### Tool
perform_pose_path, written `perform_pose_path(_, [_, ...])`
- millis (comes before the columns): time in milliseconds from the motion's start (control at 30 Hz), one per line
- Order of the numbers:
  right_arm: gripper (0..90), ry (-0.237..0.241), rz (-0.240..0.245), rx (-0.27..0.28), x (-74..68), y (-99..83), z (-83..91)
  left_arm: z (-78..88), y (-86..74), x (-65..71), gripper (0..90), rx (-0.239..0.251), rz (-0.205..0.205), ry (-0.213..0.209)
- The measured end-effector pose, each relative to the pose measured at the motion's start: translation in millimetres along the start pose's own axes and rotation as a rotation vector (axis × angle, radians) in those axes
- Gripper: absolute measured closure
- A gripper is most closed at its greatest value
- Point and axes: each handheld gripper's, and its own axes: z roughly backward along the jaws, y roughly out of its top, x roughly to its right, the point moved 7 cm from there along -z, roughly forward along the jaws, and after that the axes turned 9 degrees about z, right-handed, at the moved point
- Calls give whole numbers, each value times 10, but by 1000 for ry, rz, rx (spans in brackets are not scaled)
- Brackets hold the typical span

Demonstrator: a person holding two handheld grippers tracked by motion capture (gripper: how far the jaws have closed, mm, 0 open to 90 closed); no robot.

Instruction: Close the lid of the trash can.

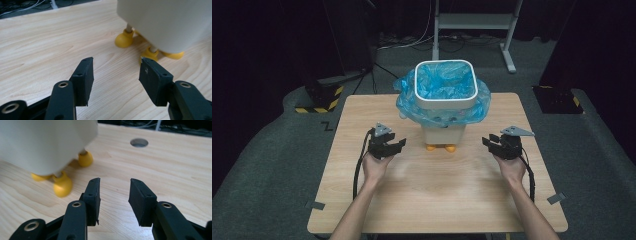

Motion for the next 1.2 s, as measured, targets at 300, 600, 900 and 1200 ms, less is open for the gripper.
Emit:
perform_pose_path(300, [607,-42,3,-74,88,-234,-230,-179,-127,-133,451,-32,4,57])
perform_pose_path(600, [586,-59,-6,-117,102,-381,-363,-362,-255,-230,443,-64,21,93])
perform_pose_path(900, [473,-78,55,-175,77,-450,-440,-492,-426,-294,402,-92,-6,128])
perform_pose_path(1200, [419,-92,31,-183,104,-456,-442,-491,-437,-291,316,-100,0,142])
